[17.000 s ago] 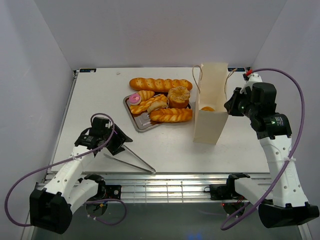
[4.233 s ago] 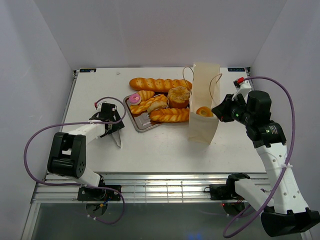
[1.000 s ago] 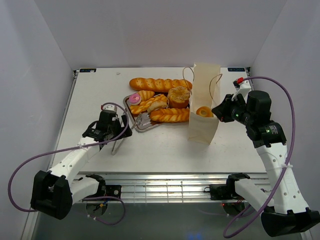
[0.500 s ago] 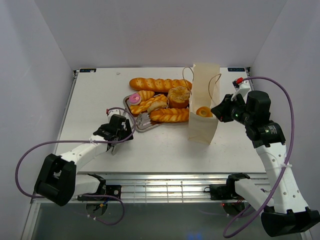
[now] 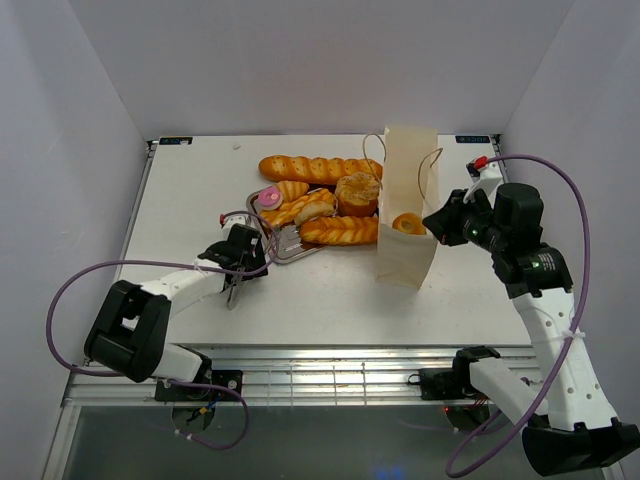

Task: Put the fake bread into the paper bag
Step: Pick up the clamp at the center of the board.

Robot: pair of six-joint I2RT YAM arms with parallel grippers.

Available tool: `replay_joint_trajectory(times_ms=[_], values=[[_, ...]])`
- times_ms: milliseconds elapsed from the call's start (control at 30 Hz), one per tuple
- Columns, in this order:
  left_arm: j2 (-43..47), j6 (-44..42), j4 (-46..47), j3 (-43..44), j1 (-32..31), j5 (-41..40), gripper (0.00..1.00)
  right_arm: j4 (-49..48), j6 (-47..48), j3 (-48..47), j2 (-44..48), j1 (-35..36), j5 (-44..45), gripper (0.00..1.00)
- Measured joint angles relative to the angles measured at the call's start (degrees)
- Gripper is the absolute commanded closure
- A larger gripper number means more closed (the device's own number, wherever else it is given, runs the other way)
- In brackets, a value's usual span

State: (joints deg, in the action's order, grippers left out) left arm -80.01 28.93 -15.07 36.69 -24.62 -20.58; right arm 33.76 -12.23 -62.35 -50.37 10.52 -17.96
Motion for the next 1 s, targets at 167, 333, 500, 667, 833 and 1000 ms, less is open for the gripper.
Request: replay_joint_trajectory(times_ms=[167, 333, 500, 667, 833, 1000], values=[[-1.55, 0.17, 0.5, 0.9, 0.02, 0.31, 0.32, 0.81, 0.07, 0.0, 0.72, 0.0, 0.26, 0.92], [-1.57, 0.37, 0.5, 0.96, 0.02, 1.14, 0.42, 1.22, 0.11, 0.0, 1.16, 0.0, 0.48, 0.92], [0.15, 1.11, -1.44, 0.96, 0.02, 2.16, 0.45, 1.79, 0.24, -0.02, 1.42, 0.0, 0.74, 0.92], [9.4, 1.99, -5.42, 1.11, 0.02, 4.22, 0.56, 2.23, 0.28, -0.11, 1.62, 0.0, 0.92, 0.92], [17.59, 2.62, -9.44, 3.93, 0.02, 7.39, 0.63, 2.21, 0.26, -0.11, 1.6, 0.0, 0.92, 0.92], [21.66, 3.1, -13.49, 6.19, 0.09, 9.55, 0.67, 2.23, 0.26, -0.15, 1.57, 0.0, 0.92, 0.92]])
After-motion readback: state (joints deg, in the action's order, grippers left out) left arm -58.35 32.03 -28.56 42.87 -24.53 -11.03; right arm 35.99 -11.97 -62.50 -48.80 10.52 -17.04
